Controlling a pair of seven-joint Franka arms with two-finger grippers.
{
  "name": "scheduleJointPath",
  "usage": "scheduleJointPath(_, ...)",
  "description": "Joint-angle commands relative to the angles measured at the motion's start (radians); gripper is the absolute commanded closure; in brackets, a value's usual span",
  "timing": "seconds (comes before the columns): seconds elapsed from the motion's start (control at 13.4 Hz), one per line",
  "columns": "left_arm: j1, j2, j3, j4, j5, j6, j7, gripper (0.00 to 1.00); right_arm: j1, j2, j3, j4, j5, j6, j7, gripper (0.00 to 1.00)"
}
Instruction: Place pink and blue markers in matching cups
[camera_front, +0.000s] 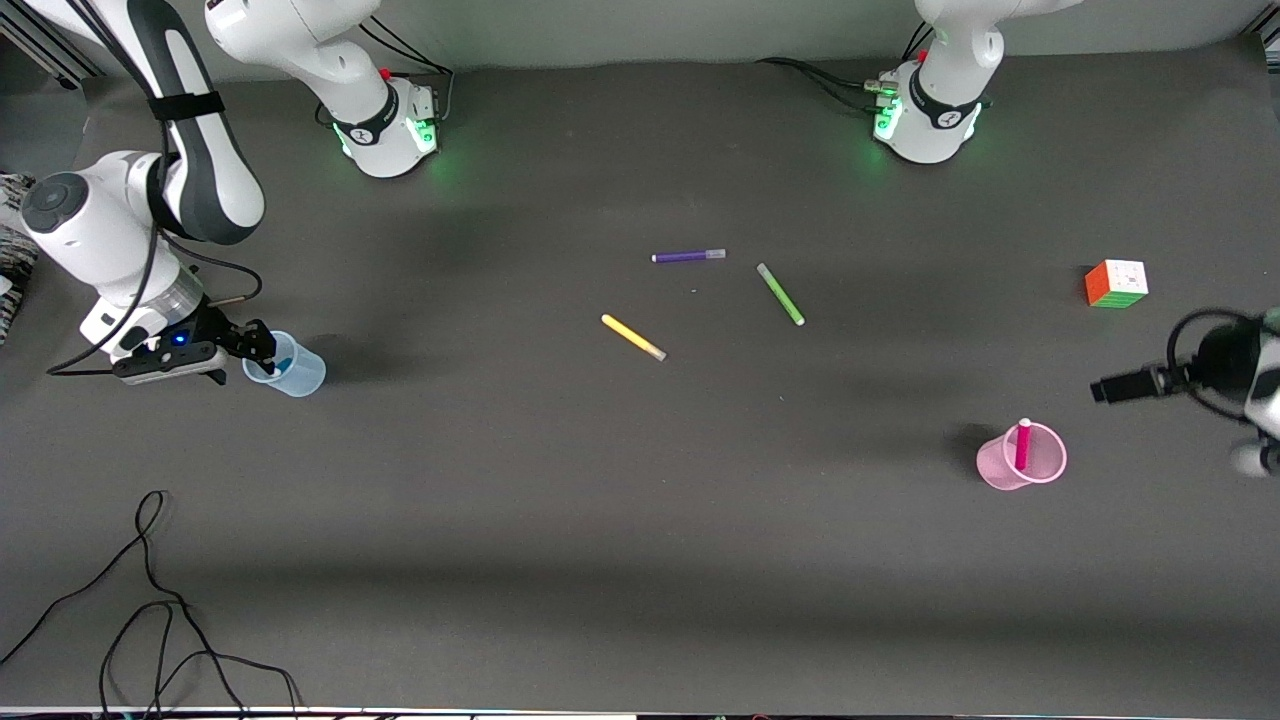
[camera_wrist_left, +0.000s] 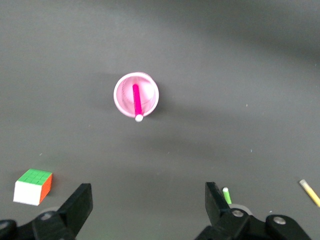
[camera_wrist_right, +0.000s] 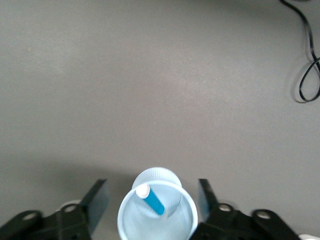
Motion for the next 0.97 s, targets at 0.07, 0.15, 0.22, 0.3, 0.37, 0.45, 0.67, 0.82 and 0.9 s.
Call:
scheduleJointPath(0.07, -0.043, -0.218, 0.015, -0.259, 0.063, 0.092, -0.006, 0.00, 0.058, 0.015, 0.006, 0.374, 0.013, -0.473, 0.041, 0.00)
scheduleJointPath(0.15, -0.045, -0.253, 0.015, -0.301, 0.065, 0.115, -0.008, 0.00, 0.061, 0.017, 0.014, 0.451, 0.013, -0.567, 0.089, 0.00)
scheduleJointPath(0.22, -0.047, -0.290, 0.013, -0.353, 0.067, 0.150, -0.008, 0.00, 0.079, 0.011, 0.021, 0.515, 0.013, -0.658, 0.123, 0.00)
scheduleJointPath(0.3, -0.050, -0.318, 0.005, -0.400, 0.067, 0.181, -0.011, 0.00, 0.097, 0.000, 0.023, 0.578, 0.013, -0.756, 0.161, 0.00)
scheduleJointPath(0.37, -0.053, -0.324, -0.007, -0.405, 0.067, 0.180, -0.029, 0.00, 0.116, -0.010, 0.024, 0.640, 0.012, -0.862, 0.222, 0.00)
scheduleJointPath(0.45, -0.054, -0.324, -0.019, -0.401, 0.068, 0.177, -0.038, 0.00, 0.139, -0.030, 0.023, 0.690, 0.012, -0.942, 0.299, 0.00)
scheduleJointPath(0.67, -0.054, -0.320, -0.041, -0.378, 0.120, 0.167, -0.041, 0.00, 0.188, -0.104, 0.031, 0.706, -0.011, -0.961, 0.483, 0.00)
scheduleJointPath(0.82, -0.054, -0.315, -0.042, -0.356, 0.146, 0.158, -0.031, 0.00, 0.225, -0.100, 0.041, 0.711, -0.091, -0.946, 0.534, 0.00)
scheduleJointPath(0.9, -0.053, -0.314, -0.041, -0.346, 0.151, 0.155, -0.029, 0.00, 0.229, -0.093, 0.041, 0.708, -0.090, -0.932, 0.536, 0.00)
